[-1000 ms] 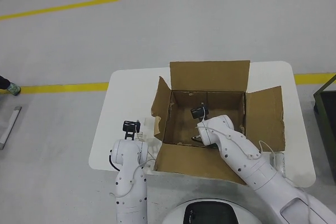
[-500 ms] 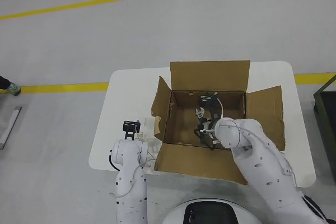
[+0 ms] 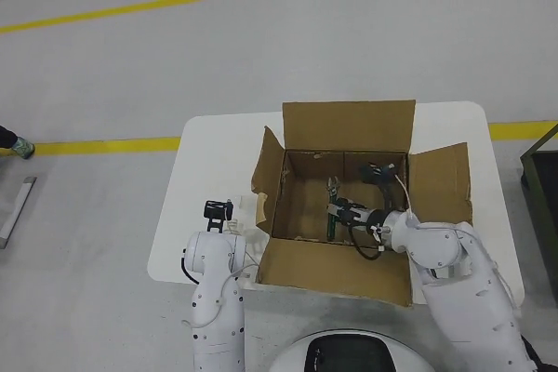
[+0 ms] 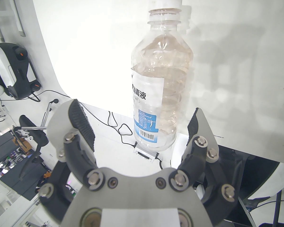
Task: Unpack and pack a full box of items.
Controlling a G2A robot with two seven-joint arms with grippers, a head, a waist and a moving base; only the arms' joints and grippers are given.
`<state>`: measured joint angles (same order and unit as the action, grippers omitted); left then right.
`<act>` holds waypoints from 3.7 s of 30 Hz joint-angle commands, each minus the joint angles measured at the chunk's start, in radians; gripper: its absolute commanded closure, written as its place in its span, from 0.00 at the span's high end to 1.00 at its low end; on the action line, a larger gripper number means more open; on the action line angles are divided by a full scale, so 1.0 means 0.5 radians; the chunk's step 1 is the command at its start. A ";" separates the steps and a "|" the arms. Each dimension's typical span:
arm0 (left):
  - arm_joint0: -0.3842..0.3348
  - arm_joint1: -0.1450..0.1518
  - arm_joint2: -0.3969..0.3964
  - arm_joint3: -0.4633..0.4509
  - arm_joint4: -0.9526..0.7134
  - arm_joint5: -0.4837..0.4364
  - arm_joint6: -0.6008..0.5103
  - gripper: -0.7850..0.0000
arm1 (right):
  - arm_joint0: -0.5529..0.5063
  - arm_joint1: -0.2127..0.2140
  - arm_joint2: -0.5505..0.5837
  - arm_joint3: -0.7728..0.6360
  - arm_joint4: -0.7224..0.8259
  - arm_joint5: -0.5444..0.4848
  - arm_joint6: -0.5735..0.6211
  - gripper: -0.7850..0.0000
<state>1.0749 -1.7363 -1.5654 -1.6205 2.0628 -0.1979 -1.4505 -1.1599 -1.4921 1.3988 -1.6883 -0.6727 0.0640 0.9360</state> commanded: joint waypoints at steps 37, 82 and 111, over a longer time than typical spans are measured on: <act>0.000 0.000 0.000 0.000 0.000 0.000 0.000 1.00 | -0.560 0.078 0.597 -0.629 1.488 -0.341 -0.280 0.00; 0.000 0.000 0.000 0.000 0.000 0.000 0.000 1.00 | -0.955 0.350 1.751 -0.732 0.323 -0.437 -0.009 0.00; 0.000 0.000 0.000 0.000 0.000 0.000 0.000 1.00 | -1.090 0.437 1.143 -0.566 -0.710 -0.529 0.063 0.00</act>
<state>1.0749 -1.7363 -1.5654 -1.6205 2.0628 -0.1979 -1.4505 -1.7073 -1.2743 1.9742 -1.9784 -1.0252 -0.2043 0.9688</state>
